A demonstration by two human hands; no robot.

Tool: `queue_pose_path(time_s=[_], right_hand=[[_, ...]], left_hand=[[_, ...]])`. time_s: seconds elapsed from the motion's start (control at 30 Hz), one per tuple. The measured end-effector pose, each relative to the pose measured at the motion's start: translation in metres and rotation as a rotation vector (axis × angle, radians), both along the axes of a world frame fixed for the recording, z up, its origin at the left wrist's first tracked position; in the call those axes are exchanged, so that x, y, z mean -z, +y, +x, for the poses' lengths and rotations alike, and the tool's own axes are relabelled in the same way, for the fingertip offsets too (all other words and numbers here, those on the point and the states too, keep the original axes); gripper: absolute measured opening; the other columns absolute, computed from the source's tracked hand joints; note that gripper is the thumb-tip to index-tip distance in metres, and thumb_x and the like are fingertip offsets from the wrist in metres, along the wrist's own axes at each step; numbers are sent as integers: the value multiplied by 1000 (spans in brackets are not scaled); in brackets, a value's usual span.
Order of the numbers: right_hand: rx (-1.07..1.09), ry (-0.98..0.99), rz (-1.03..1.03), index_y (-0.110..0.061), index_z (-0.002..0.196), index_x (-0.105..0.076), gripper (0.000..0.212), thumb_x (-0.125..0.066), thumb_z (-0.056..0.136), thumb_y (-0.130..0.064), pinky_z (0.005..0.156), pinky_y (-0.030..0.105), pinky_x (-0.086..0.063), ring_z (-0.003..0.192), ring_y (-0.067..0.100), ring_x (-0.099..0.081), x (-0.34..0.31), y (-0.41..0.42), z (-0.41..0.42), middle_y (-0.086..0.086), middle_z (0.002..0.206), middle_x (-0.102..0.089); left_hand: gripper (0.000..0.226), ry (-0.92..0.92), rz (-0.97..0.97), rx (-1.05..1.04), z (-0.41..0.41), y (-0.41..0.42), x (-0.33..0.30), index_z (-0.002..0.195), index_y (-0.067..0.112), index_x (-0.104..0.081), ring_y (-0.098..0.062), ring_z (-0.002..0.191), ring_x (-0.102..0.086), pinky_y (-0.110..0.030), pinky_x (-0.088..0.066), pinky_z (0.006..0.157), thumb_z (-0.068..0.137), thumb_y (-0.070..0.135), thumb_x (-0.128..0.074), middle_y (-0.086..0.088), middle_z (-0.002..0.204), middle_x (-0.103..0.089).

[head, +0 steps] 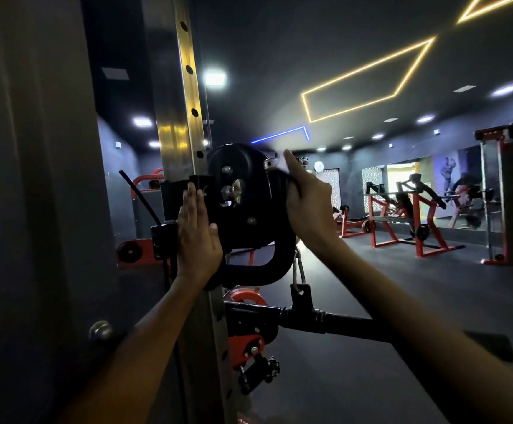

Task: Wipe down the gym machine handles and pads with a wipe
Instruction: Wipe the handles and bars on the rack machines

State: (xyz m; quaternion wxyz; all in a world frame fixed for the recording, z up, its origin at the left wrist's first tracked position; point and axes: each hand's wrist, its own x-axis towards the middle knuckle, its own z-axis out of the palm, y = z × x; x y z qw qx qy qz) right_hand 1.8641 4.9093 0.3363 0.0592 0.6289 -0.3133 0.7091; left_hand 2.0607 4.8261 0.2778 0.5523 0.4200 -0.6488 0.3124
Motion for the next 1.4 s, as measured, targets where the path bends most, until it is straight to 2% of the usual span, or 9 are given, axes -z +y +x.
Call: queue_pose_path(time_s=[0.17, 0.3, 0.47, 0.6, 0.7, 0.87, 1.07, 1.23, 1.4], right_hand=[[-228, -180, 232, -12, 119, -64, 34, -41, 97, -1, 57, 9, -44, 61, -1, -54, 68, 0, -6, -6, 71, -62], [-344, -249, 375, -19, 90, -73, 24, -53, 92, -7, 77, 41, -54, 69, 16, -59, 45, -10, -18, -3, 68, -65], [-682, -326, 338, -19, 89, -73, 22, -55, 87, -7, 69, 29, -45, 79, 16, -54, -22, -13, -18, 2, 80, -64], [-479, -104, 463, -11, 92, -66, 19, -47, 95, -15, 57, 17, -47, 71, 10, -60, 20, -7, -20, 0, 77, -65], [-414, 11, 497, -8, 103, -65, 26, -46, 92, -24, 70, 25, -53, 81, 13, -68, 70, -6, -16, 6, 92, -71], [-485, -128, 570, -9, 105, -63, 27, -37, 99, -3, 64, 10, -49, 71, -2, -64, 98, 7, -9, 4, 89, -68], [-113, -194, 42, -7, 110, -66, 33, -42, 89, -1, 71, 5, -41, 73, -4, -54, 37, -5, -15, 1, 91, -64], [-10, 168, -86, -6, 144, -34, 63, -40, 84, 13, 107, 13, -29, 133, 16, -39, 78, -15, -5, 13, 147, -38], [75, 402, -94, -9, 146, -24, 82, -54, 76, 21, 96, 31, -49, 136, 30, -34, 146, -11, -12, 15, 155, -19]], left_hand=[[69, 13, -21, 7, -1, -1, 2, 153, 4, -10, -14, 149, 3, -22, 5, 119, 92, 7, -42, -5, 161, 1], [69, 19, -11, 6, -1, -3, 3, 153, 5, -10, -15, 149, 2, -26, 2, 120, 91, 9, -41, -4, 160, 1], [69, 17, -17, 7, -1, -1, 2, 153, 5, -9, -13, 148, 4, -22, 5, 119, 91, 12, -38, -5, 160, 1], [70, 35, -12, 21, -1, -2, 3, 153, 5, -9, -15, 148, 2, -24, 3, 120, 91, 10, -41, -9, 162, -2], [69, 40, -29, 24, -1, -2, 3, 153, 5, -11, -14, 148, 1, -22, 3, 119, 91, 8, -42, -9, 162, -4], [67, 33, -31, 18, -1, -2, 3, 153, 3, -14, -16, 148, 0, -24, 1, 120, 91, 9, -41, -12, 162, -6], [68, 34, -33, 21, -2, -1, 4, 152, 2, -13, -20, 149, -2, -28, -1, 121, 91, 8, -41, -12, 161, -5], [67, 43, -30, 21, -2, 0, 3, 152, 2, -14, -23, 149, -5, -26, 1, 120, 91, 8, -41, -14, 161, -7], [66, 40, -40, 11, -2, -2, 3, 152, 2, -14, -19, 148, -3, -21, 4, 119, 92, 8, -42, -14, 161, -8]])
